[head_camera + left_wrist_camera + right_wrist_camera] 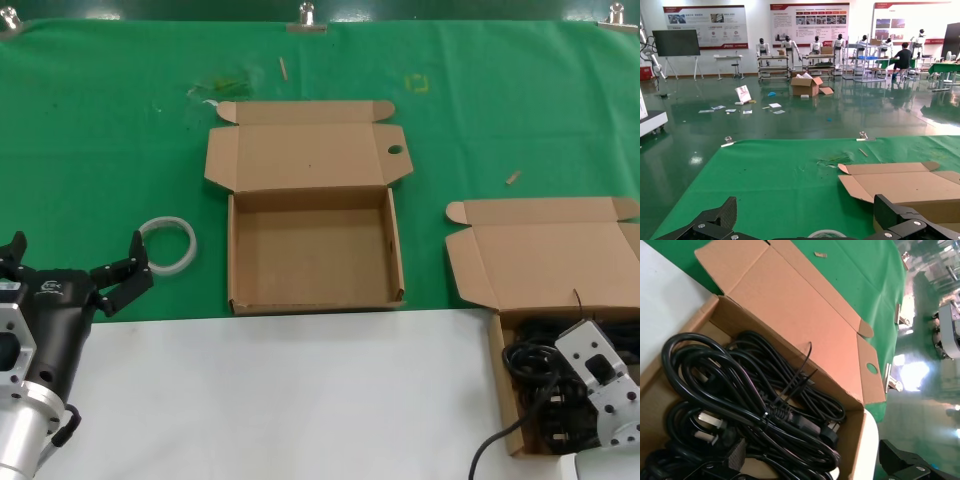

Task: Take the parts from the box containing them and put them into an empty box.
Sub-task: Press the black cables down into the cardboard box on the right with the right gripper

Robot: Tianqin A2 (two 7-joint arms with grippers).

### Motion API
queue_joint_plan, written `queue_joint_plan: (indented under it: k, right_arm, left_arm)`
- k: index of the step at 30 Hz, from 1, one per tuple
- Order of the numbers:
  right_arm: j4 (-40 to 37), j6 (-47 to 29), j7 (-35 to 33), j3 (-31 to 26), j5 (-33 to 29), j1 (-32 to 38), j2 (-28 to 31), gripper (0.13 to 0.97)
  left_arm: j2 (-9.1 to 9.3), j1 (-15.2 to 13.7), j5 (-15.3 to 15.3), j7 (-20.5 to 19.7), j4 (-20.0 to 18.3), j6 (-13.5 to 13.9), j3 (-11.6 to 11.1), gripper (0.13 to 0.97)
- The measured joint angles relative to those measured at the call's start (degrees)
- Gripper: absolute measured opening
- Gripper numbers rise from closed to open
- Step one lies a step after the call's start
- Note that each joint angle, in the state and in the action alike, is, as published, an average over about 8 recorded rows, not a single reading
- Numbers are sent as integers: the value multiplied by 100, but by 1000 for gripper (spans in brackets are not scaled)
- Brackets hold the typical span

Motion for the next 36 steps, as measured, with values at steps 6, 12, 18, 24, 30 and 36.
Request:
queue_joint_plan:
  k: [6, 12, 18, 24, 30, 36]
  right_arm:
    - [-12, -5, -92, 29, -27, 13, 0, 906]
    - [-41, -46, -135, 39, -54, 15, 0, 823]
    - [-84, -92, -138, 45, -62, -3, 0, 721]
    - [-133, -140, -111, 51, -50, -32, 0, 632]
    - [-183, -181, -80, 50, -27, -45, 0, 524]
    - [-205, -200, -59, 45, -9, -27, 0, 396]
  left_arm:
    - [0, 0, 0, 0, 0, 0, 0, 965]
    - [0, 0, 0, 0, 0, 0, 0, 965]
    - [0, 0, 0, 0, 0, 0, 0, 965]
    - [0, 0, 0, 0, 0, 0, 0, 965]
    - [0, 0, 0, 0, 0, 0, 0, 965]
    - [0, 0, 0, 0, 0, 0, 0, 965]
